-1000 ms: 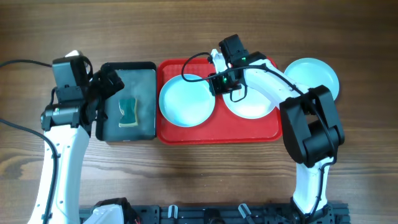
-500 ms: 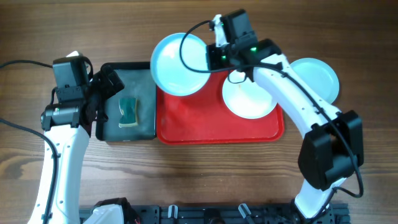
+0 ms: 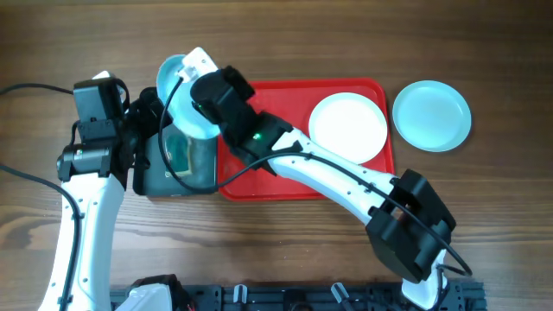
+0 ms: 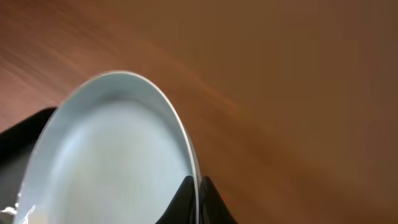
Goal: Clean dirty plates on tray and stack at the side
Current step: 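Lift the pale green plate with the right gripper over the black tray, then carry the plate right and lower it onto the first pale green plate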
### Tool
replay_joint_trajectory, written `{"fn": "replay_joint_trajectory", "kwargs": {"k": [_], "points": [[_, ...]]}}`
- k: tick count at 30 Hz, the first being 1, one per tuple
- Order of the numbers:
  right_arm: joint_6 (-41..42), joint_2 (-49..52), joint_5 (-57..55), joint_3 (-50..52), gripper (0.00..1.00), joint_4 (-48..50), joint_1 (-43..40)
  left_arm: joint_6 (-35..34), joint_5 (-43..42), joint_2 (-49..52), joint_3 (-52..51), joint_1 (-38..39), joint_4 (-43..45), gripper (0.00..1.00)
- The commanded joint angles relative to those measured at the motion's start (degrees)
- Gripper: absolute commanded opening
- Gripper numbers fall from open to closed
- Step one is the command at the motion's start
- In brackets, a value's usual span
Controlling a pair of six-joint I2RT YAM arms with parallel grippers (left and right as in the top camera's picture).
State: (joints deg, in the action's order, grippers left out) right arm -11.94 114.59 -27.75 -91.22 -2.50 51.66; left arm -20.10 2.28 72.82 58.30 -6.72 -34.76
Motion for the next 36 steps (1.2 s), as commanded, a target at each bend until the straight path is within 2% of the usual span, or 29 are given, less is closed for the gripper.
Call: {"fn": "replay_joint_trajectory", "kwargs": {"k": [1, 6, 13, 22, 25, 28, 32, 36], "points": [[-16.2, 0.3, -3.5, -1.0, 0.04, 5.7, 0.7, -0.5, -0.3, 0.1, 0.6, -0.2, 0.0, 1.0], [-27.3, 0.3, -3.8, -1.0, 0.04, 13.3, 1.6, -0.5, -0.3, 0.1, 0.6, -0.2, 0.0, 1.0], [-37.5, 0.3, -3.8, -1.0, 0.04, 19.5, 3.9, -0.5, -0.3, 0.1, 0.6, -0.2, 0.0, 1.0], [-30.8, 0.3, -3.8, -1.0, 0.04, 19.0, 3.9, -0.5, -0.3, 0.1, 0.6, -0.2, 0.0, 1.0], [-21.2, 0.3, -3.8, -1.0, 0.04, 18.9, 3.3, -0.5, -0.3, 0.1, 0.6, -0.2, 0.0, 1.0], [-1.3, 0.3, 0.7, -1.0, 0.04, 11.5, 0.8, -0.5, -0.3, 0.1, 0.6, -0.2, 0.0, 1.0], [18.6, 0.3, 22.7, -1.0, 0.04, -0.1, -5.1, -0.5, -0.3, 0.1, 0.6, -0.2, 0.0, 1.0], [27.0, 0.3, 44.0, -1.0, 0.04, -3.8, -13.0, -0.5, -0.3, 0.1, 0.6, -0.2, 0.0, 1.0]]}}
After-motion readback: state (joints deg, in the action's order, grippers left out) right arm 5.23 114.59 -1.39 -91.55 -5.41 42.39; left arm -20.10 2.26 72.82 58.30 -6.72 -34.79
